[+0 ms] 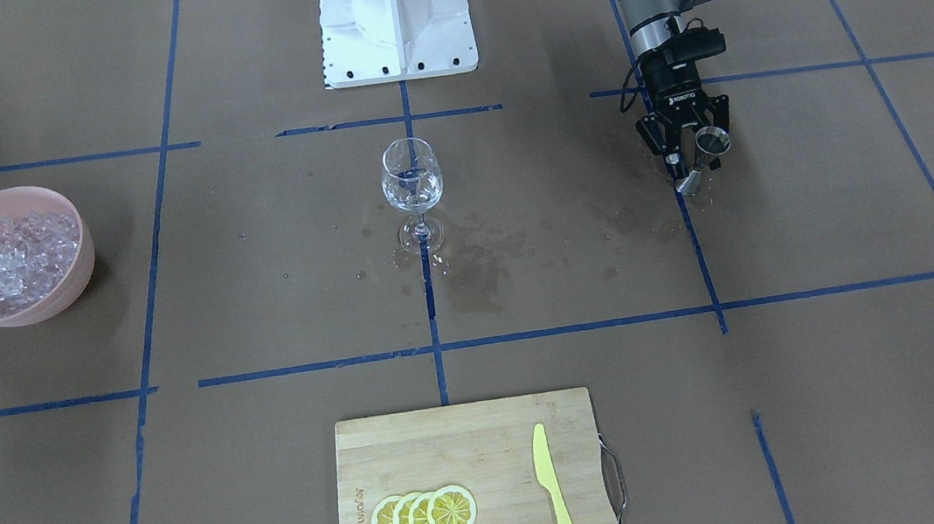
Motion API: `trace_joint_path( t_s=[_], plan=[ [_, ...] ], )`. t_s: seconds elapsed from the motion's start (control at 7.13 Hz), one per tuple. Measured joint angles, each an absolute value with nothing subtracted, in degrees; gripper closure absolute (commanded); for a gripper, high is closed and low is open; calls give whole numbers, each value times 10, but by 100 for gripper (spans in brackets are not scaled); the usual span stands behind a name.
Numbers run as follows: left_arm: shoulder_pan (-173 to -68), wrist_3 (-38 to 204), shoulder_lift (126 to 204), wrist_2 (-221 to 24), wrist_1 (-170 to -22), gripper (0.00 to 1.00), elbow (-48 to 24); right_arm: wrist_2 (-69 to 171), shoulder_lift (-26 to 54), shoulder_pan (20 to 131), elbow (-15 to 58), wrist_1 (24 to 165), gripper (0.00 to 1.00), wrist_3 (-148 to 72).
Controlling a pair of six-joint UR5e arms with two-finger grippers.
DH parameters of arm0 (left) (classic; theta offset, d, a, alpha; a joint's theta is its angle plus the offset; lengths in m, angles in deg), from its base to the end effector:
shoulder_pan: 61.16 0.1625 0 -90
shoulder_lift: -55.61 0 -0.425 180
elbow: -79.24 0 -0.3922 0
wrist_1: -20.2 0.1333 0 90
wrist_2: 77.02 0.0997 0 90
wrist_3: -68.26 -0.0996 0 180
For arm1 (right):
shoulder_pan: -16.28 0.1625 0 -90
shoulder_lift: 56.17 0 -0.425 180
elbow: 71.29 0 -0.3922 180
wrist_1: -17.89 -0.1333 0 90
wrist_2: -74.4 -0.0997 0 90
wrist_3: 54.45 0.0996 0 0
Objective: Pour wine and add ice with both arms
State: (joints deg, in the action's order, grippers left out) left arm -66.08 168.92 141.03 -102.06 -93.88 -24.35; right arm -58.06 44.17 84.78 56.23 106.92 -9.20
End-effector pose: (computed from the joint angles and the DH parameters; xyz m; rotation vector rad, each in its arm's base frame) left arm 0.4391 -0.2622 0.5056 1.0848 0.5741 -0.5642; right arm -0.0834 -0.3919 0.4192 -0.0081 -0.8642 0.2065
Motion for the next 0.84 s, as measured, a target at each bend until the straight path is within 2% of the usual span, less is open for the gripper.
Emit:
trace_joint_path(
  t_s=[0.84],
  plan=[
    [-662,1697,1411,-1021,-940,65,-238,-579,441,847,562,1069,0,-92]
  ],
)
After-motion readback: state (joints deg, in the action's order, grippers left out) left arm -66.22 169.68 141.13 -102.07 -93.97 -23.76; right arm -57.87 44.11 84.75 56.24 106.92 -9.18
